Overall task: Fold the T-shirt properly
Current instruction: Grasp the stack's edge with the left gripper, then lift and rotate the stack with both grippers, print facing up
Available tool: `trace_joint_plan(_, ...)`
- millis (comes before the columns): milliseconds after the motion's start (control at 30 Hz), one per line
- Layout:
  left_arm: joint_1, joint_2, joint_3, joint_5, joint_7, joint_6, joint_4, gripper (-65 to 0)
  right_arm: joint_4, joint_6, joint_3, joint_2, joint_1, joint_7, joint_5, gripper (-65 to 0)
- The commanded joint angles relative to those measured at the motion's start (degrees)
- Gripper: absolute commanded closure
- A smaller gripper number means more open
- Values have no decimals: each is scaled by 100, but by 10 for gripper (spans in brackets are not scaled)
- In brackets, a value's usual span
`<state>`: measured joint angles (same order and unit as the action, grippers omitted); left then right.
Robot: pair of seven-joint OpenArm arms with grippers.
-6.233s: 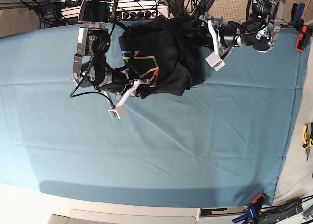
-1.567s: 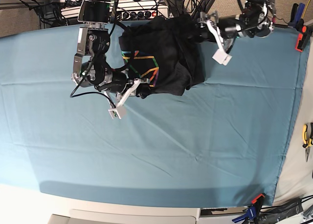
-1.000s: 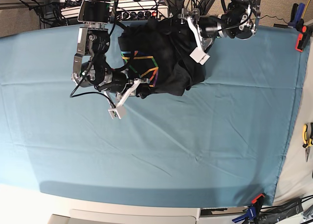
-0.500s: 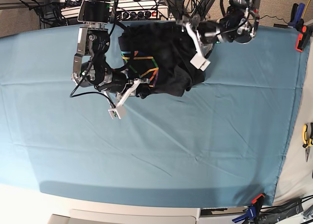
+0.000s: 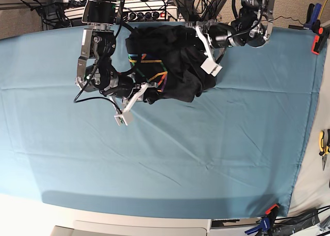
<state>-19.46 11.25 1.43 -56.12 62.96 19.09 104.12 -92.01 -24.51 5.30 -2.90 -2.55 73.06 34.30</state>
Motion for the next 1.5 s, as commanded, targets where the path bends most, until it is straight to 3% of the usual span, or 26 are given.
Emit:
trace_joint_plan(0,31,31,-11,-101,-87,44,90,0,-98,-46,2,4,-96,-61,59,0)
trace_joint_plan(367,48,42,-9,264,-129,44,87,0,-98,-46,7,7,-96,-61,57,0)
trace_joint_plan(767,706,684,-7,389,-197,42,90,0,-101,-33,7,2,-94,138,57,0)
trace_joint_plan(933,1054,719,-4,452,-262,39,87,0,-105,-24,4,0,-22,236,85,0)
trace_joint_plan(1133,1478,826,-4,479,-291,22,85,0,-544,-31,0,2,387,247,90,0)
trace_joint_plan(1467,1768,1366,350,470,-308,2,81,0,-1373,-28,2,2,1126,103,79,0)
